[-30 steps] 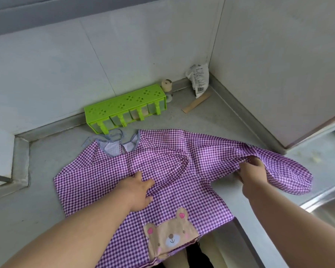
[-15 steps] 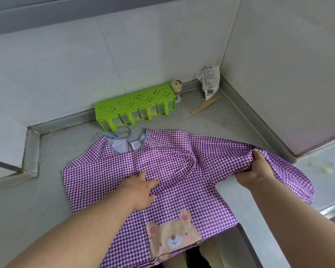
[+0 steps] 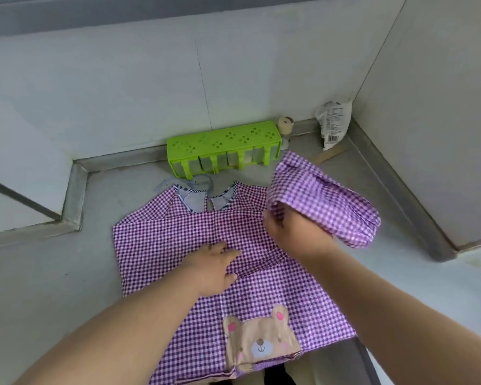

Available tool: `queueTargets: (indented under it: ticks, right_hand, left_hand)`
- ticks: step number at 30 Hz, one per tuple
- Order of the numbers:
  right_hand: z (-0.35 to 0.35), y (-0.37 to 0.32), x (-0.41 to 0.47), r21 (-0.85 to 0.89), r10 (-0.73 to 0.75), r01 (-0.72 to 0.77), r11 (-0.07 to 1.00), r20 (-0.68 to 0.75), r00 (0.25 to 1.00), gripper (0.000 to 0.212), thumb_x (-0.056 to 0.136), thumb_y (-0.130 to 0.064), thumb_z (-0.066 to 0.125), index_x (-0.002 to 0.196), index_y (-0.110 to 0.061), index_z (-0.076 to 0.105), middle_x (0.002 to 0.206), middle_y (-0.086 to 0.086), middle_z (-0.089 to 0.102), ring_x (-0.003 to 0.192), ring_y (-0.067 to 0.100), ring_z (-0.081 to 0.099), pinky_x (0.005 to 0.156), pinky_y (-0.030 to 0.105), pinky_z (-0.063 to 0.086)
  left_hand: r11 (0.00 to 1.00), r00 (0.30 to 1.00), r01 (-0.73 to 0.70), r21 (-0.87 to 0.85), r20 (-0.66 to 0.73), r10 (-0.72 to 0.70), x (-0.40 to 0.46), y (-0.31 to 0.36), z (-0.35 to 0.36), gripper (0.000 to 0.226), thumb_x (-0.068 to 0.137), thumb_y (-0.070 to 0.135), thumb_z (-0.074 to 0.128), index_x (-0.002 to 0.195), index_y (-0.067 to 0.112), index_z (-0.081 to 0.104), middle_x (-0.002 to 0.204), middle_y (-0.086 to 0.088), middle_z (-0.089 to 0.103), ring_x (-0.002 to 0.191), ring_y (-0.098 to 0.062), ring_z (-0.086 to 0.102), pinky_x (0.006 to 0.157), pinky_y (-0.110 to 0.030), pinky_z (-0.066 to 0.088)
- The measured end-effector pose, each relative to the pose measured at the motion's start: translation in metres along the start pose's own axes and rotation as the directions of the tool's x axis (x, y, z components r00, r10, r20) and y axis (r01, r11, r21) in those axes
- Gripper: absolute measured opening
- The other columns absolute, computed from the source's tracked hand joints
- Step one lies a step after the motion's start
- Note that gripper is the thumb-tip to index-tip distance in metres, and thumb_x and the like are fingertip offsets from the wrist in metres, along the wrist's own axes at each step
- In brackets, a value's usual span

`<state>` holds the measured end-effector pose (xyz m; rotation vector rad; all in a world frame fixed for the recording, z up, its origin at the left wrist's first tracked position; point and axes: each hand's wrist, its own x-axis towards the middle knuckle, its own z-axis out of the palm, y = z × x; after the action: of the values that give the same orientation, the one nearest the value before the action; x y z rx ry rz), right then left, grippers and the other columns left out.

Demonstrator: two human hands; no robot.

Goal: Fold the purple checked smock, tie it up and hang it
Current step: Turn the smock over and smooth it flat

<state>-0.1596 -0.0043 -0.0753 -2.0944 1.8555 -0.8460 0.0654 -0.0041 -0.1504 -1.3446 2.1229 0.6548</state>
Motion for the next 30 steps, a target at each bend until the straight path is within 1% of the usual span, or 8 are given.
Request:
queueTargets:
  ticks: [2,4,6,12,14,17,21,30]
  right_hand:
    - [0.035,-0.002,-0.009,-0.081,-0.307,0.327,0.942,0.190,0.932,0.026,0.095,-0.029,0.053,0.076,-0.015,0.065,0.066,0.000,0.062,0.056,0.021,0.060,0.054,0.030,0.055]
    - [0.056,-0.002,-0.015,-0.121,-0.188,0.295,0.948,0.537,0.823,0.033,0.097,-0.034,0.043,0.094,-0.019,0.072,0.111,0.003,0.072,0.109,0.026,0.066,0.096,0.039,0.054]
    - [0.070,0.001,-0.020,-0.219,0.028,0.246,0.944,0.796,0.605,0.037,0.105,-0.033,0.039,0.126,-0.027,0.069,0.157,-0.002,0.046,0.149,0.026,0.033,0.118,0.049,0.037]
    - [0.082,0.003,-0.017,-0.333,0.167,0.196,0.922,0.800,0.576,0.060,0.096,-0.013,0.060,0.151,-0.034,0.047,0.166,-0.011,0.025,0.150,0.024,0.030,0.107,0.052,0.049]
    - [0.086,0.002,-0.020,-0.353,0.169,0.215,0.911,0.793,0.586,0.072,0.093,-0.026,0.070,0.155,-0.036,0.035,0.167,-0.010,0.022,0.150,0.026,0.029,0.107,0.053,0.049]
    - [0.088,0.002,-0.023,-0.362,0.146,0.266,0.893,0.793,0.591,0.089,0.085,-0.053,0.076,0.157,-0.039,0.026,0.168,-0.004,0.020,0.151,0.029,0.028,0.107,0.054,0.049]
    - [0.089,0.001,-0.027,-0.369,0.120,0.322,0.872,0.798,0.590,0.093,0.084,-0.063,0.073,0.158,-0.039,0.021,0.170,0.001,0.015,0.153,0.032,0.025,0.110,0.055,0.047]
    - [0.090,0.012,-0.028,-0.365,0.106,0.307,0.879,0.776,0.622,0.090,0.090,-0.071,0.058,0.162,-0.038,0.014,0.174,-0.001,0.004,0.160,0.027,0.008,0.127,0.059,0.015]
  left_hand:
    - [0.997,0.997,-0.016,-0.075,-0.078,0.010,-0.002,-0.010,0.004,0.075,0.102,0.059,0.048,0.165,0.034,0.017,0.175,0.001,0.014,0.158,-0.029,0.026,0.125,-0.051,0.032]
    - [0.995,0.987,-0.025,-0.101,-0.160,0.009,-0.005,-0.019,0.010,0.075,0.098,0.059,0.052,0.163,0.032,0.026,0.171,0.002,0.025,0.152,-0.027,0.035,0.120,-0.051,0.040]
    - [0.997,0.986,0.004,-0.071,-0.164,-0.016,-0.012,-0.030,0.019,0.072,0.096,0.059,0.053,0.159,0.028,0.036,0.165,0.000,0.036,0.147,-0.027,0.041,0.118,-0.049,0.043]
    - [0.927,0.963,0.183,-0.327,-0.131,-0.236,-0.026,-0.051,0.041,0.063,0.089,0.065,0.059,0.137,0.023,0.055,0.145,0.003,0.053,0.138,-0.025,0.047,0.121,-0.045,0.036]
    - [0.781,0.937,0.225,-0.582,-0.091,-0.338,-0.026,-0.057,0.043,0.059,0.085,0.069,0.056,0.127,0.027,0.061,0.137,0.007,0.059,0.133,-0.023,0.052,0.118,-0.047,0.039]
    - [0.215,0.887,0.147,-0.965,0.032,-0.462,-0.020,-0.070,0.047,0.059,0.080,0.075,0.056,0.117,0.030,0.066,0.119,0.007,0.072,0.109,-0.020,0.067,0.107,-0.047,0.048]
    - [-0.349,0.768,-0.053,-0.936,0.185,-0.613,-0.018,-0.085,0.044,0.054,0.090,0.064,0.068,0.128,0.027,0.056,0.120,0.000,0.072,0.106,-0.026,0.073,0.092,-0.042,0.059]
    - [-0.446,0.717,-0.122,-0.887,0.232,-0.658,-0.026,-0.105,0.049,0.040,0.100,0.022,0.067,0.140,0.018,0.060,0.126,-0.008,0.072,0.108,-0.033,0.072,0.090,-0.051,0.063]
